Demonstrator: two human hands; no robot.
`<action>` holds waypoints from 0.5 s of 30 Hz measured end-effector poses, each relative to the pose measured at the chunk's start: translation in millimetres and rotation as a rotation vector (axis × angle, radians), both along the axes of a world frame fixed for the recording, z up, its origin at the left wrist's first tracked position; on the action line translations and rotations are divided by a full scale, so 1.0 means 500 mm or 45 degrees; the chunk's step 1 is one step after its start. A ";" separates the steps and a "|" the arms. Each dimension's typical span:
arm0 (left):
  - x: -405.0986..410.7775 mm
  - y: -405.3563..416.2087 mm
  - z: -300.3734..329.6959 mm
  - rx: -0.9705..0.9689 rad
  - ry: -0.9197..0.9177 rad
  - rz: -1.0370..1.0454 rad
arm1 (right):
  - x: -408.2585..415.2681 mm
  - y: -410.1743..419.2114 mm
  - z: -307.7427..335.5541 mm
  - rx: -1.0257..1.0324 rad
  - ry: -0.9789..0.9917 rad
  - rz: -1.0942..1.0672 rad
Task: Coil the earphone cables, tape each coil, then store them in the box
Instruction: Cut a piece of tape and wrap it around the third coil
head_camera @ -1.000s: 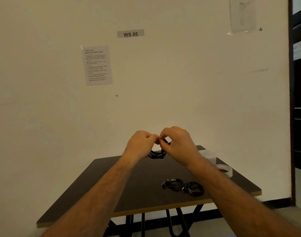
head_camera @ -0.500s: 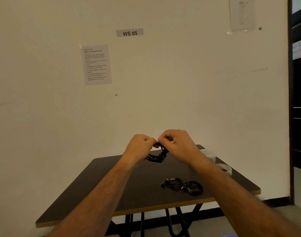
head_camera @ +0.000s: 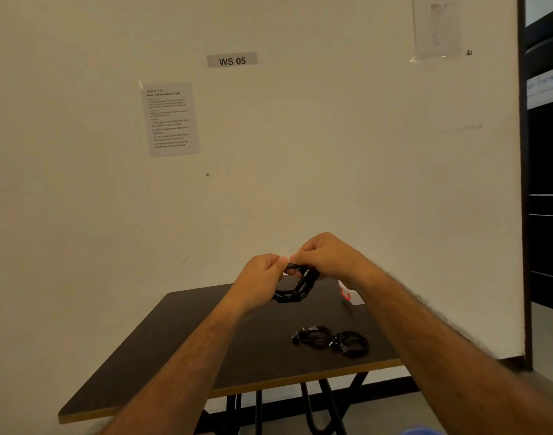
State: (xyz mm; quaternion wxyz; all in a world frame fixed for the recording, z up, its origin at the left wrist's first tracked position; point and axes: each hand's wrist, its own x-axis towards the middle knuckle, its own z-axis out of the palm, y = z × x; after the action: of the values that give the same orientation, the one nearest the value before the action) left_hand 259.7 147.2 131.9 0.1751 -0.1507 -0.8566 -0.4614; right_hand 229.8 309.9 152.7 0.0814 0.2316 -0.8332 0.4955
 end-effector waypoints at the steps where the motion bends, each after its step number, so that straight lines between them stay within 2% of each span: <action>1: -0.001 0.001 -0.002 0.007 0.011 -0.004 | 0.000 0.001 0.000 -0.006 -0.010 0.009; 4: 0.000 0.002 -0.004 -0.028 0.044 -0.037 | 0.000 0.004 0.002 -0.015 -0.005 0.016; 8: -0.002 -0.004 -0.007 -0.192 0.085 -0.046 | 0.001 0.007 0.006 0.010 -0.039 0.017; 15: 0.004 -0.013 -0.005 -0.431 0.291 -0.004 | 0.019 0.010 0.019 0.085 -0.224 0.073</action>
State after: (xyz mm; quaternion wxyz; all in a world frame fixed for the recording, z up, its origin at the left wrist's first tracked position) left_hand 261.4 140.7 129.2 0.2426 -0.2308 -0.8962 -0.2910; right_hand 239.4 315.0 162.5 -0.0139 0.2134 -0.8463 0.4879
